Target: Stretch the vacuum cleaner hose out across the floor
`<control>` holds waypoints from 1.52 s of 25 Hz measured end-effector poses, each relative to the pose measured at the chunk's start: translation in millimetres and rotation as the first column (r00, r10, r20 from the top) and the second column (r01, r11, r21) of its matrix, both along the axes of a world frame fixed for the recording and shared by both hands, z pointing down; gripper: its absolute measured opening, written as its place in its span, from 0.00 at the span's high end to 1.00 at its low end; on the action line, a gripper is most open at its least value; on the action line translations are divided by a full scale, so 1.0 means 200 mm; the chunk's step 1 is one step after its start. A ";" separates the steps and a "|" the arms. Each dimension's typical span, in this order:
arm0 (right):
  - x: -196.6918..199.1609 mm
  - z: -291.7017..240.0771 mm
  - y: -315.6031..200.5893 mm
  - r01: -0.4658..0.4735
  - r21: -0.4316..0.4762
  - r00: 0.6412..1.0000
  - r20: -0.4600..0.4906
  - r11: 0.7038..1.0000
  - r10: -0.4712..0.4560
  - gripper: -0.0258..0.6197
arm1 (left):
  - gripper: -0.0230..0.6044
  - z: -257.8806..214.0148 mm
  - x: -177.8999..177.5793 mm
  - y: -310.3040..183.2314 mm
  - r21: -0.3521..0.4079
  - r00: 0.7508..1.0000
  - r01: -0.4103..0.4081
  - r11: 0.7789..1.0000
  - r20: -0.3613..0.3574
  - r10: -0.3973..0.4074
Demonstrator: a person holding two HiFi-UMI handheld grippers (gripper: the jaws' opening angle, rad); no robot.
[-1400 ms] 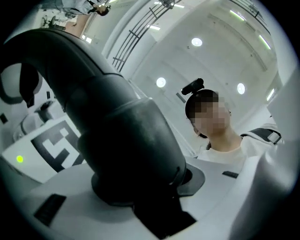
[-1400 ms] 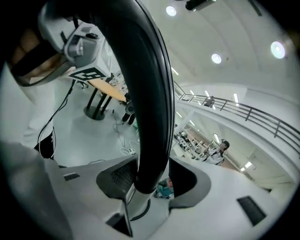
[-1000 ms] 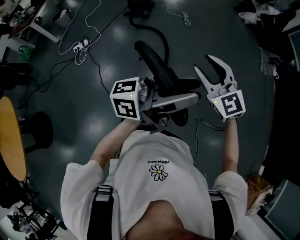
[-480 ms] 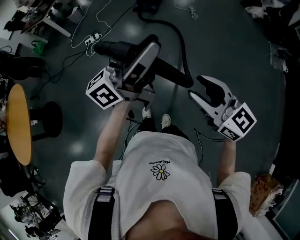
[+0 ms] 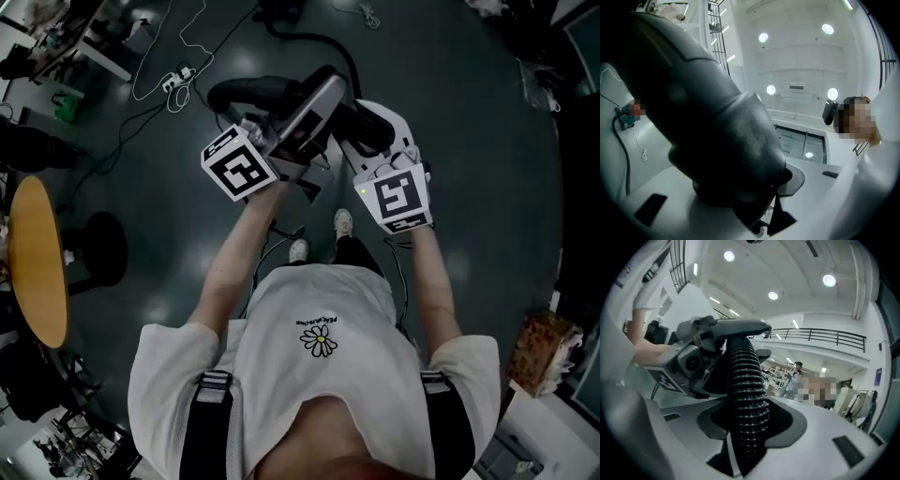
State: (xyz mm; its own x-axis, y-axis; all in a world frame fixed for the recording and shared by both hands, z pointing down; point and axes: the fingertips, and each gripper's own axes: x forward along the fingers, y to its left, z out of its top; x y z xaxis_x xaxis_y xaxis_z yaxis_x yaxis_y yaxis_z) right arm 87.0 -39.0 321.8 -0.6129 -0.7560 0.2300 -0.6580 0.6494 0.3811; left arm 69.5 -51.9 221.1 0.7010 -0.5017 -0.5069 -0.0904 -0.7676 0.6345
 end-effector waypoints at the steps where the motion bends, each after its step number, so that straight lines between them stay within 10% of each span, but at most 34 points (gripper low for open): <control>1: -0.05 0.02 0.00 -0.048 -0.001 0.999 -0.013 0.999 0.048 0.67 | 0.68 0.01 -0.04 0.02 -0.002 1.000 -0.007 1.000 0.000 0.007; 10: -0.23 0.09 0.21 -0.265 0.003 0.964 0.003 0.964 0.265 0.74 | 0.68 0.14 -0.27 0.15 -0.105 0.999 -0.016 0.994 -0.032 0.013; 18: -0.38 0.18 0.50 -0.103 -0.167 0.992 0.051 0.980 0.113 0.75 | 0.66 0.14 -0.27 0.42 -0.048 0.995 -0.060 0.997 0.072 0.063; 25: -0.73 0.39 0.97 0.112 -0.382 0.964 0.267 0.917 -0.006 0.75 | 0.65 0.34 -0.41 0.77 -0.078 0.946 -0.220 0.972 0.228 0.232; 33: -1.03 0.35 1.82 0.483 -0.470 0.814 0.552 0.739 -0.181 0.75 | 0.63 0.40 -0.48 1.53 -0.204 0.790 -0.505 0.838 0.282 0.545; 36: -1.18 0.34 2.23 0.633 -0.479 0.726 0.641 0.609 -0.250 0.75 | 0.63 0.47 -0.45 1.91 -0.281 0.648 -0.648 0.708 0.284 0.706; 38: -1.23 0.35 2.41 0.661 -0.482 0.704 0.663 0.576 -0.254 0.75 | 0.61 0.52 -0.42 2.13 -0.320 0.545 -0.727 0.607 0.269 0.794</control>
State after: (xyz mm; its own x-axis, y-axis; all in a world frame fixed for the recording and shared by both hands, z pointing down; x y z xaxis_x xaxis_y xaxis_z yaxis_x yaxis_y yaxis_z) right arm -159.9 443.3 391.5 -0.9908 -0.1012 0.0896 -0.1334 0.8371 -0.5305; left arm -13.8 373.6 324.3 0.9583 0.2628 -0.1120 0.2444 -0.5513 0.7977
